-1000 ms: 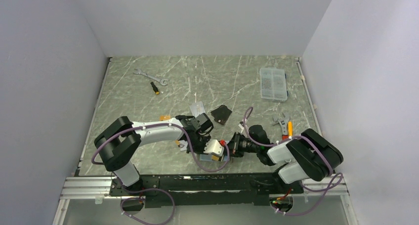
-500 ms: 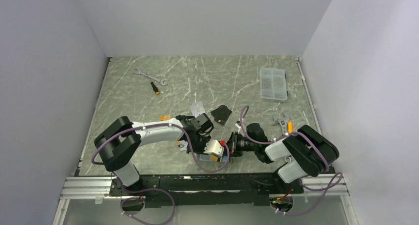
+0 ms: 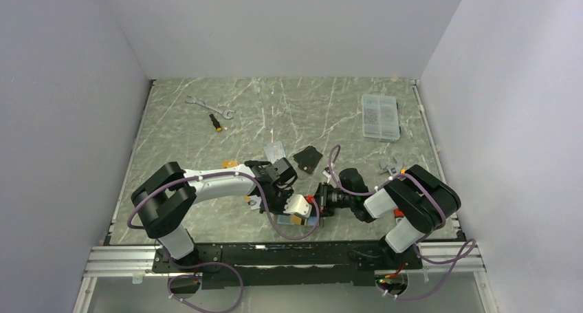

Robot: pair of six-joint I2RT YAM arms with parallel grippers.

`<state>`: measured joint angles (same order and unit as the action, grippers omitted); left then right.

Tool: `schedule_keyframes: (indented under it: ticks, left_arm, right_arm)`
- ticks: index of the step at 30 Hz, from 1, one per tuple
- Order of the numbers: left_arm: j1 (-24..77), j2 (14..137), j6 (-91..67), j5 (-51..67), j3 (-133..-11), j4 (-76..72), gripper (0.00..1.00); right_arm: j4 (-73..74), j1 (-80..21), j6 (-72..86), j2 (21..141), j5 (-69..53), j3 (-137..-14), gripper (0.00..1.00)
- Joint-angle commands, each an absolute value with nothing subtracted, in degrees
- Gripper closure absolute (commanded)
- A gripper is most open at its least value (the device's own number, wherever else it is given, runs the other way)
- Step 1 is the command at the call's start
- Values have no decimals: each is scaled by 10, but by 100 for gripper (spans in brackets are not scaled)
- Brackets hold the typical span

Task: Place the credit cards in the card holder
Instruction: Insert the credit card into the card holder.

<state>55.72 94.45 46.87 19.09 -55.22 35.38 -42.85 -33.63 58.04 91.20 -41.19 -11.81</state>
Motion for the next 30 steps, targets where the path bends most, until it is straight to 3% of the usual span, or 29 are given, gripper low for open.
schedule_keyframes:
  ticks: [1,14,30]
  left_arm:
    - [564,954,475,195,-557,351,100]
    - [566,954,474,193,-556,351,100]
    - [568,953,477,187,-553,349,100]
  right_arm:
    - [-399,-343,553,927,-412,-113,100]
    - [-311,-345,551,861,-360,-99,100]
    - [-305,-354,521,911,-392,-135,100]
